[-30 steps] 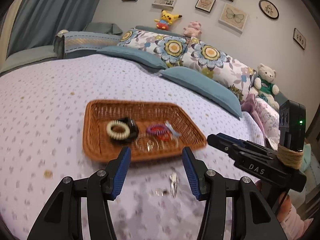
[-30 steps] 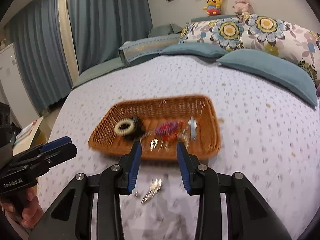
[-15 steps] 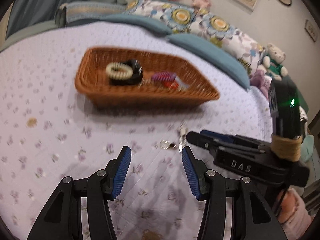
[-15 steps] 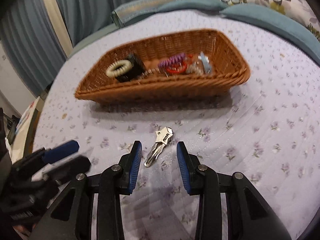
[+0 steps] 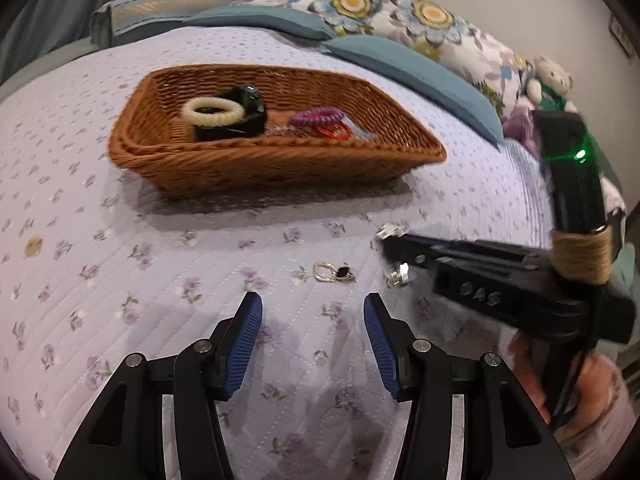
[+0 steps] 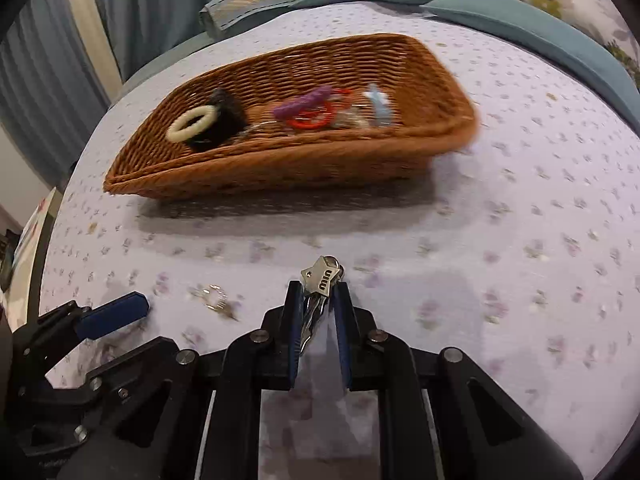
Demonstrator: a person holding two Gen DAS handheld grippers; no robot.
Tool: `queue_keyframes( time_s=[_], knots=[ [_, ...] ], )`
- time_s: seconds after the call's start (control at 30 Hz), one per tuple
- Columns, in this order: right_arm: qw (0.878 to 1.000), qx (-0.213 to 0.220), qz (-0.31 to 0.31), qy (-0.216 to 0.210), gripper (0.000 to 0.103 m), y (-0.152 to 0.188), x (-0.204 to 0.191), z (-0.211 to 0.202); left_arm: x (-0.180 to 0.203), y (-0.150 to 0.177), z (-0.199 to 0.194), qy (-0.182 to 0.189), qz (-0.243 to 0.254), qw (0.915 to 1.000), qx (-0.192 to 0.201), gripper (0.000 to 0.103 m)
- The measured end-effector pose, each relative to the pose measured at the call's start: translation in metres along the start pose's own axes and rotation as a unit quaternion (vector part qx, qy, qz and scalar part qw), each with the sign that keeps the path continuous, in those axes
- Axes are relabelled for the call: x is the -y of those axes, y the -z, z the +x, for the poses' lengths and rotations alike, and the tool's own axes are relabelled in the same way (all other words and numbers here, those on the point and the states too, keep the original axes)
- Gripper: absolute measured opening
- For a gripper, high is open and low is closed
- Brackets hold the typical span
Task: Organize jewelry
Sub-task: 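Grasp the silver key with the right tool while the left tool grasps a small earring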
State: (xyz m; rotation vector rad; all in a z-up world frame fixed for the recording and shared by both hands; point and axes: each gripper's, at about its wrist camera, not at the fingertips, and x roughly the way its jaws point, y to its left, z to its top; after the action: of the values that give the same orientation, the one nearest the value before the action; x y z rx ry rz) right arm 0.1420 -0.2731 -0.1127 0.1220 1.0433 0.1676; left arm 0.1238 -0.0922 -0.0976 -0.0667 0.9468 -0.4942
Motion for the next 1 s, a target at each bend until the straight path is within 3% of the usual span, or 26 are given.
queue_keyframes(
  time_s=[0.3, 0.57, 0.67, 1.0],
  knots=[
    [1.000, 0.003, 0.018, -0.026, 0.018, -0.002, 0.020, -0.005, 0.020, -0.016, 0.029, -0.007, 0.049, 0.9984, -0.027, 0.053],
    [1.000, 0.006, 0.007, -0.019, 0.025, -0.006, 0.010, 0.004, 0.024, -0.022, 0.043, -0.004, 0.057, 0.9977, -0.035, 0.028],
    [1.000, 0.008, 0.005, -0.019, 0.027, -0.007, 0.007, 0.005, 0.023, -0.022, 0.044, 0.000, 0.055, 0.9979, -0.036, 0.025],
    [1.000, 0.014, 0.000, -0.007, 0.027, -0.011, 0.002, 0.011, 0.023, -0.022, 0.044, 0.005, 0.052, 0.9981, -0.032, 0.025]
  ],
)
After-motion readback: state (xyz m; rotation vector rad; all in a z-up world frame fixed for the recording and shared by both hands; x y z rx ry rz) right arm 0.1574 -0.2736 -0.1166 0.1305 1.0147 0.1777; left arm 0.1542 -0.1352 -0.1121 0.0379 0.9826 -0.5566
